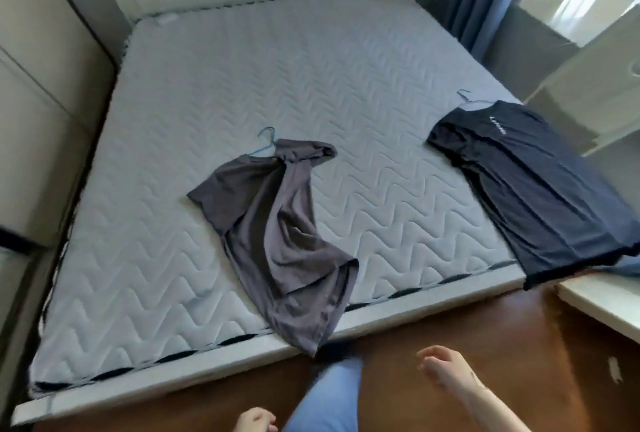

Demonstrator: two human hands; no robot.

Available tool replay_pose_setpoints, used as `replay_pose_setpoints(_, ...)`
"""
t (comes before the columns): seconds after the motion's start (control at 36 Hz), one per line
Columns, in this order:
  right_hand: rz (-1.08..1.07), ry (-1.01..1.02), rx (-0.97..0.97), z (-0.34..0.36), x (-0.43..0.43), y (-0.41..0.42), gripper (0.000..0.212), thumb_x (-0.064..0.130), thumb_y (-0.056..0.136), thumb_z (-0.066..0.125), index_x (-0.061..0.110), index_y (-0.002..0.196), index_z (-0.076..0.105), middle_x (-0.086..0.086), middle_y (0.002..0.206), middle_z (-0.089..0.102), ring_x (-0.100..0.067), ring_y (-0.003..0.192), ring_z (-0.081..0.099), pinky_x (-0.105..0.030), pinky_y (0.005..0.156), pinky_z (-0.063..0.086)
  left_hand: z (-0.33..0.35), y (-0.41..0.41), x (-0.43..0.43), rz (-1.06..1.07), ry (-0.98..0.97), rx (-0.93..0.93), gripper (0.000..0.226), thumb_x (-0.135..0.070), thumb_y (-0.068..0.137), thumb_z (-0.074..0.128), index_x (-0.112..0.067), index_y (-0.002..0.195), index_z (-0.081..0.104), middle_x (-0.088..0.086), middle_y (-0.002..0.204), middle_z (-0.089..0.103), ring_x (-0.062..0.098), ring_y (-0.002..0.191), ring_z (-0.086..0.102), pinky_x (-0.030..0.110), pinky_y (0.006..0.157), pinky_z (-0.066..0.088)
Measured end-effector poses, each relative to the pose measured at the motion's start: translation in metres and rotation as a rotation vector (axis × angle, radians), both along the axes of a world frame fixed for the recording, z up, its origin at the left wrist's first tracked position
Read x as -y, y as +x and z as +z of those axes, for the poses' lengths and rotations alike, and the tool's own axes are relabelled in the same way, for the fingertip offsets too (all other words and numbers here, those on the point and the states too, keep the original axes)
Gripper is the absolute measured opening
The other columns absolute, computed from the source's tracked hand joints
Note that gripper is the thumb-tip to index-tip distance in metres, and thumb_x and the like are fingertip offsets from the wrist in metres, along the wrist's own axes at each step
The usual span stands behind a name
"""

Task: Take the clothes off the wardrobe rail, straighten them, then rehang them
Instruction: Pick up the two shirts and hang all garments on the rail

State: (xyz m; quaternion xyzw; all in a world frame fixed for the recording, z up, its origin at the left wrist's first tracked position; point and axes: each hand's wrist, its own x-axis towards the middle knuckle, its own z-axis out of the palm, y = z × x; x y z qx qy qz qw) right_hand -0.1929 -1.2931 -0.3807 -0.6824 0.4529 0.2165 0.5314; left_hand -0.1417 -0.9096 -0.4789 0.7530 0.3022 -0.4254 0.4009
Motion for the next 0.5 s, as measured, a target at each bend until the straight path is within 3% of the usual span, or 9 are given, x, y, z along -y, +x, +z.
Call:
replay_pose_setpoints(0.08, 0.022, 0.008, -0.066, -0.004, 0.011, 0.025, 0.021, -0.009, 0.08, 0.05, 0.002, 0.077, 0.068, -0.011, 0.056, 0.067, -0.018, 0.042, 0.048, -0.017, 0.041, 0.035, 0.065, 0.04, 0.05, -0.07, 0.015, -0.014, 0.025, -0.015, 0.09, 0.054, -0.004, 0.074, 0.069, 0.01, 0.067, 0.068, 0.021, 0.063, 0.066, 0.028, 0.071, 0.057)
replay_pose_setpoints(0.14, 0.056, 0.016, -0.099, -0.002, 0.014, 0.041, 0.019, -0.006, 0.079, 0.053, 0.001, 0.077, 0.07, -0.015, 0.063, 0.07, -0.019, 0.047, 0.054, -0.019, 0.043, 0.04, 0.07, 0.073, 0.067, -0.057, 0.009, -0.052, 0.029, -0.012, 0.094, 0.048, -0.008, 0.071, 0.064, 0.008, 0.061, 0.065, 0.021, 0.055, 0.061, 0.032, 0.063, 0.056)
replay_pose_setpoints(0.22, 0.081, -0.006, -0.137, -0.008, 0.02, 0.065, 0.016, -0.006, 0.076, 0.057, 0.0, 0.073, 0.071, -0.015, 0.064, 0.072, -0.02, 0.057, 0.061, -0.022, 0.054, 0.045, 0.078, 0.115, 0.089, -0.032, -0.014, -0.019, 0.028, -0.01, 0.096, 0.042, -0.014, 0.073, 0.058, 0.003, 0.062, 0.06, 0.014, 0.047, 0.051, 0.019, 0.046, 0.037)
replay_pose_setpoints(0.28, 0.111, -0.028, -0.16, -0.018, 0.024, 0.079, 0.015, -0.006, 0.073, 0.059, 0.003, 0.067, 0.07, -0.011, 0.06, 0.07, -0.022, 0.063, 0.063, -0.022, 0.058, 0.049, 0.08, 0.143, 0.102, -0.016, -0.03, -0.002, 0.028, -0.005, 0.096, 0.04, -0.014, 0.074, 0.055, 0.003, 0.063, 0.059, 0.012, 0.046, 0.049, 0.015, 0.041, 0.035)
replay_pose_setpoints(0.36, 0.233, 0.058, -0.227, -0.03, 0.025, 0.111, 0.009, 0.013, 0.073, 0.06, 0.014, 0.077, 0.068, -0.007, 0.078, 0.072, -0.013, 0.068, 0.062, -0.019, 0.071, 0.055, 0.076, 0.184, 0.111, 0.009, -0.056, 0.029, 0.029, -0.001, 0.096, 0.039, -0.014, 0.076, 0.055, 0.003, 0.063, 0.06, 0.011, 0.047, 0.05, 0.014, 0.04, 0.034)
replay_pose_setpoints(0.5, 0.172, 0.106, -0.218, -0.03, 0.035, 0.201, 0.017, -0.009, 0.085, 0.048, -0.004, 0.076, 0.062, -0.013, 0.054, 0.059, -0.02, 0.045, 0.052, -0.023, 0.046, 0.041, 0.074, 0.254, 0.116, 0.034, -0.088, 0.101, 0.026, -0.004, 0.096, 0.041, -0.015, 0.08, 0.058, 0.003, 0.07, 0.064, 0.013, 0.056, 0.054, 0.017, 0.047, 0.037)
